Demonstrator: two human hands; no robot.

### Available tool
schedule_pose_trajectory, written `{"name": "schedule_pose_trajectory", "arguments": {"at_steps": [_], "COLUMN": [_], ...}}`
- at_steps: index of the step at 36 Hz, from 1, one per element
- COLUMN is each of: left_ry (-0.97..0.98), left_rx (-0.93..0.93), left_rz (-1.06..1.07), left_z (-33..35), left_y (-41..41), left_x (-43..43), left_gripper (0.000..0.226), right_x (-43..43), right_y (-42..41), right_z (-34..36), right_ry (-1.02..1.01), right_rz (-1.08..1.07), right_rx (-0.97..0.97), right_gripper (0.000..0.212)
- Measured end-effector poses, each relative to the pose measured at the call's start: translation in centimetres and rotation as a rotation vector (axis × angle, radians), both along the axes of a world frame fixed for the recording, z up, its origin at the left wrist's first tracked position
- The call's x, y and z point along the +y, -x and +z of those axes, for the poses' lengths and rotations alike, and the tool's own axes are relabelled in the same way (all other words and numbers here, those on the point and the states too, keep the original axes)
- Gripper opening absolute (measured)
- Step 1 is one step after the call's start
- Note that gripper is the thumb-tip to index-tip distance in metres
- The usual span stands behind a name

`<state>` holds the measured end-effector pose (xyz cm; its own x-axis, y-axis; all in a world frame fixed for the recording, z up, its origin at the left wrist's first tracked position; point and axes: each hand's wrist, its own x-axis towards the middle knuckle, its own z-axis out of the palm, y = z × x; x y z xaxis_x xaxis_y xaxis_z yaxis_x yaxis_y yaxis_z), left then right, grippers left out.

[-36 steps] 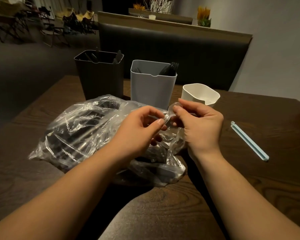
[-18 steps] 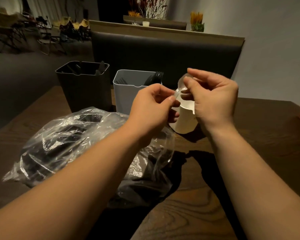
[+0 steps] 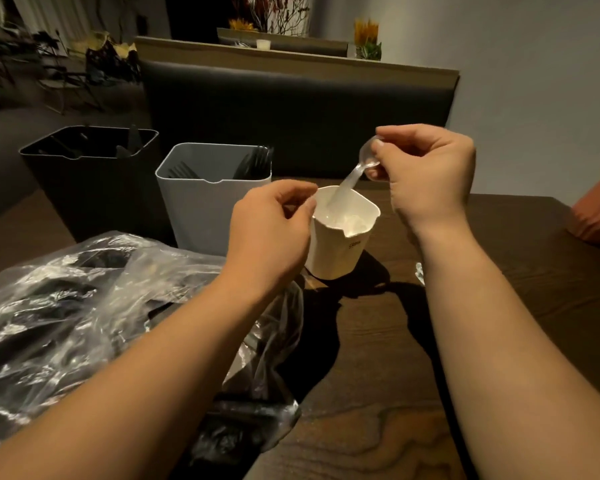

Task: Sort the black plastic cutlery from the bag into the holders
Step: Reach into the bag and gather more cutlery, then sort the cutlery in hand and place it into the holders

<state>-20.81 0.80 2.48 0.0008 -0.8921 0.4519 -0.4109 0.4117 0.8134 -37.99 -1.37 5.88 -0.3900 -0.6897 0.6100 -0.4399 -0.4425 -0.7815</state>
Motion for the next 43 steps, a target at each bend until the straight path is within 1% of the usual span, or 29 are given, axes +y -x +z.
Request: {"name": "schedule_pose_trajectory", "arguments": {"at_steps": [2,4,7,14,19,23,25,28,30,32,34,36,38,39,41,42,43], "left_ry": [-0.009,0.003,0.061,0.092,0.057,0.016,-0.012,-0.003,0.03,0.043,0.054,0.033,-0.041,-0.092,-0.175,-0.176,-0.16], "left_rx": [-0.109,-0.218,-0.33,-0.374,-0.414,-0.44,-0.466,-0.489,-0.485,-0.452,-0.444,-0.456,-0.447,-0.441,-0.47,-0.521,-0.593], "left_rz": [-0.006,-0.03,-0.048,-0.047,-0.084,-0.127,-0.146,-0.162,-0.167,-0.159,-0.158,-0.156,-0.193,-0.226,-0.286,-0.291,-0.281], "left_z": [-0.5,-1.0,-1.6,-1.5,-1.4,-1.3,-1.1,-0.4,0.5,1.6,2.6,2.9,2.6,2.3,1.5,1.2,0.8], "left_y": [-0.2,-0.3,-0.2,-0.4,-0.8,-1.1,-1.2,-1.6,-2.5,-4.2,-6.3,-9.2,-11.8,-12.9,-14.4,-14.9,-15.2], "left_x": [0.2,0.4,0.5,0.5,0.8,1.2,1.4,2.4,3.5,4.9,5.9,6.7,6.9,7.0,7.1,7.2,7.2], "left_gripper": [0.028,0.031,0.029,0.027,0.032,0.039,0.043,0.046,0.045,0.033,0.021,0.016,0.014,0.014,0.016,0.018,0.019], "right_x": [-0.2,-0.5,-0.6,-1.0,-1.2,-0.5,-0.3,0.3,0.8,1.3,1.9,3.0,4.8,5.7,7.7,8.3,8.7], "right_y": [0.8,1.3,1.2,0.6,0.8,0.8,0.6,0.4,0.2,0.1,0.0,-1.4,-3.6,-4.9,-7.7,-9.2,-10.5], "right_z": [-0.3,-0.7,-1.2,-2.7,-3.9,-3.5,-3.2,-2.6,-2.1,-1.3,-0.4,0.7,2.0,2.5,2.9,2.5,1.8], "right_ry": [0.001,-0.018,-0.114,-0.261,-0.403,-0.471,-0.462,-0.443,-0.453,-0.445,-0.358,-0.228,-0.19,-0.216,-0.345,-0.423,-0.501], "right_rz": [-0.045,-0.082,-0.074,-0.035,-0.185,-0.215,-0.228,-0.201,-0.172,-0.166,-0.142,-0.014,0.229,0.384,0.726,0.864,0.952], "right_rx": [0.033,0.121,0.255,0.458,0.713,0.882,0.947,0.981,0.987,0.981,0.913,0.753,0.567,0.506,0.455,0.452,0.472], "right_gripper": [0.014,0.013,0.012,0.011,0.008,0.009,0.015,0.024,0.031,0.033,0.027,0.019,0.021,0.022,0.026,0.028,0.029]}}
